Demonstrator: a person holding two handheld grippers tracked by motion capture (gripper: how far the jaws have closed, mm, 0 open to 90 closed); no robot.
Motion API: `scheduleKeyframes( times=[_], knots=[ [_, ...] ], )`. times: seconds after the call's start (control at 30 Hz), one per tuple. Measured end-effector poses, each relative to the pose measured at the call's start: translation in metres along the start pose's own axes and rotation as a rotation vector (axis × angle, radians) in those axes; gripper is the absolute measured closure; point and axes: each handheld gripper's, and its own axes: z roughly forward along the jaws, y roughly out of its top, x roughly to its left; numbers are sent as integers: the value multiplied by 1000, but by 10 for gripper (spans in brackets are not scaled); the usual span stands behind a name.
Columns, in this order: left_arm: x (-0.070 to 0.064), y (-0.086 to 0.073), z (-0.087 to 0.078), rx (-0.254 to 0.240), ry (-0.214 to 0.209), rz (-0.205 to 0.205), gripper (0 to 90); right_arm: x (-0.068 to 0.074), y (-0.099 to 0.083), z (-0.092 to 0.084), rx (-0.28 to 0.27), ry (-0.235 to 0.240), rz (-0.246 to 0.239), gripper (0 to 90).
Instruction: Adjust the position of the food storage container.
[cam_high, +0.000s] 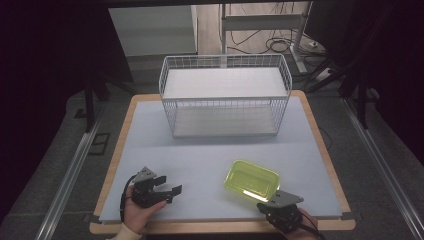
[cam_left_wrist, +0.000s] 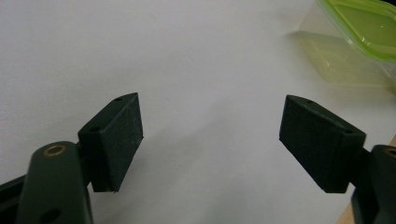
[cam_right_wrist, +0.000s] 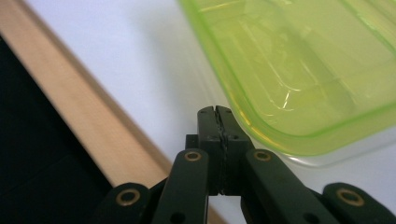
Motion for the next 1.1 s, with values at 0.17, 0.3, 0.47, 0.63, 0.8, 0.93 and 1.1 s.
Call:
scheduleKeyframes(
  times=[0.17,0.3,0.47,0.63,0.8,0.93,1.1],
  knots=[
    [0,0,0,2,0,0,210,-11,-2,-3,-9,-17,30,900],
    [0,0,0,3,1,1,210,-19,-3,-5,-14,-36,46,900],
    [0,0,1,4,-1,1,210,-31,-4,-7,-23,-55,76,900],
    [0,0,1,5,-2,1,210,-36,-5,-7,-28,-54,100,900],
    [0,0,0,1,-3,0,210,-41,-11,-16,-36,-55,117,900],
    [-1,0,2,6,-3,1,210,-57,-18,-25,-50,-89,165,900],
    [-2,1,2,5,-2,2,209,-80,-20,-28,-63,-122,212,900]
  ],
)
